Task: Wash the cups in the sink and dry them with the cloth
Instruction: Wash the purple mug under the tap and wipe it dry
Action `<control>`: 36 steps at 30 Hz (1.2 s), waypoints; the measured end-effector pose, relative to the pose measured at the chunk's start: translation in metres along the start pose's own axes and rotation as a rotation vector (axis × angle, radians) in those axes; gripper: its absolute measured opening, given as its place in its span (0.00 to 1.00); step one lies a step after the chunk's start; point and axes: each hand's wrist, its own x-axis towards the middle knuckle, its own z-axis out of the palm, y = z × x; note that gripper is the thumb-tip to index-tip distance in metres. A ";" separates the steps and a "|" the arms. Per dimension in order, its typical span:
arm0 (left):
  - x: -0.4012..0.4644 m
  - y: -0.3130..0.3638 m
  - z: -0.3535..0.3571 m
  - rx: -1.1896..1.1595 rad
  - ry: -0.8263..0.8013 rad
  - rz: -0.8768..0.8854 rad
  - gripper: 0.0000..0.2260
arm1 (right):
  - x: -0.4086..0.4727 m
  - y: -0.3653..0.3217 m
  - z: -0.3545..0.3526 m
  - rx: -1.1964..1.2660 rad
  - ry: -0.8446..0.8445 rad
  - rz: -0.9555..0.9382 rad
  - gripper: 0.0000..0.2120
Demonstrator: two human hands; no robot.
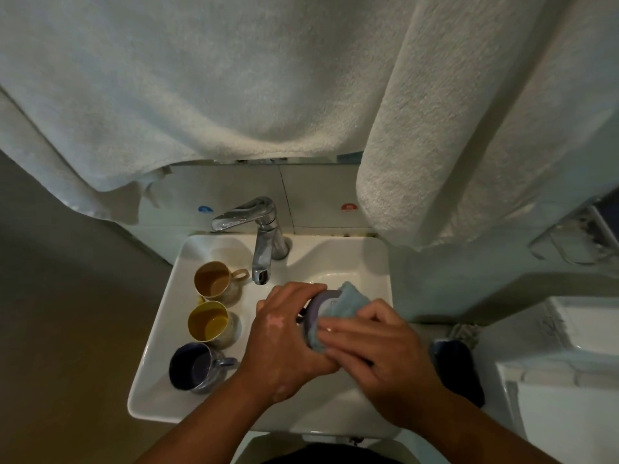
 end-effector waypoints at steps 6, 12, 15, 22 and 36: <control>-0.005 0.009 0.007 -0.006 0.028 0.020 0.36 | 0.008 0.014 0.002 0.038 0.138 0.194 0.15; -0.007 -0.002 0.010 -0.029 0.028 -0.065 0.37 | -0.006 0.022 -0.001 0.052 0.102 0.122 0.07; -0.005 -0.004 0.018 -0.039 0.002 -0.089 0.38 | -0.005 0.046 -0.008 0.252 0.276 0.613 0.04; -0.019 -0.033 0.036 -0.029 -0.010 -0.245 0.41 | 0.003 0.071 0.008 0.779 0.136 1.036 0.13; 0.000 -0.007 0.072 -0.035 -0.088 -0.133 0.39 | -0.031 0.163 0.018 0.506 0.396 1.172 0.08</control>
